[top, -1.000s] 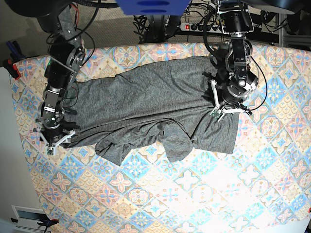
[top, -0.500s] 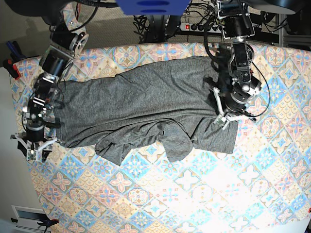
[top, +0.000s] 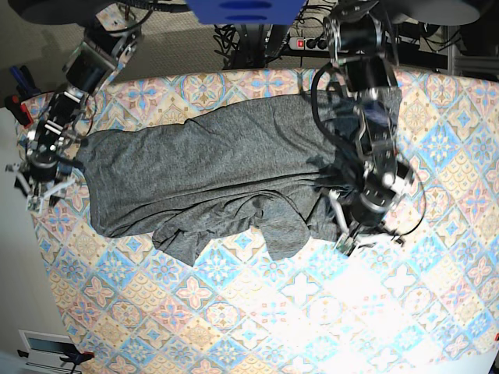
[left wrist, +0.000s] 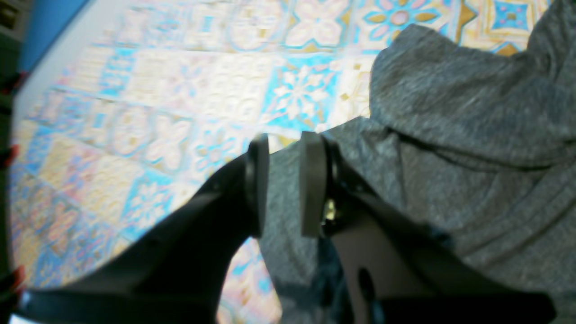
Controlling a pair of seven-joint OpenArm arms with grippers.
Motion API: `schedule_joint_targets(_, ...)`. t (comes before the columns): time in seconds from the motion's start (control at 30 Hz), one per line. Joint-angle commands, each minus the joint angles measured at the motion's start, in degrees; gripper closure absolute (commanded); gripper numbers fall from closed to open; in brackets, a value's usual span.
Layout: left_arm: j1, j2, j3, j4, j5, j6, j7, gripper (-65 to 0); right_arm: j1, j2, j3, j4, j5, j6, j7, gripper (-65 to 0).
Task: Layout the t-shirt on the table in an organized manner, then fold the t-shirt properly
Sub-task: 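Pull the held shirt edge with the left gripper away from the right gripper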
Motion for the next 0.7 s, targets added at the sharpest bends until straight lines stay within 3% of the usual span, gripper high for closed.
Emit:
schedule_joint_targets(0.0, -3.3, -0.1, 0.1, -1.5, -0.4, 0.6, -1.2, -11.4, 0.8, 1.5, 0.1, 1.3, 0.6, -0.6, 2.1, -32.3)
schedule_joint_targets(0.3, -14.8, -4.6, 0.6, -29.7, 0.1, 0.6, -4.1, -11.6, -2.4, 1.5, 0.4, 1.3, 0.6, -0.6, 2.1, -32.3)
schedule_joint_targets(0.43, -17.8, -7.2, 4.9, -42.2, -0.4, 0.6, -5.1, -15.9, -2.4, 1.5, 0.5, 1.3, 0.6, -0.6, 2.1, -32.3)
schedule_joint_targets(0.53, -18.9, -8.9, 5.3, -51.1, -0.1, 0.6, -11.4, -20.2, -2.5, 1.5, 0.5, 1.3, 0.6, -0.6, 2.1, -32.3)
schedule_joint_targets(0.67, -20.4, -12.8, 0.6, -60.1, 0.2, 0.6, -18.5, -22.8, -2.5, 1.5, 0.5, 1.3, 0.6, -0.6, 2.1, -32.3)
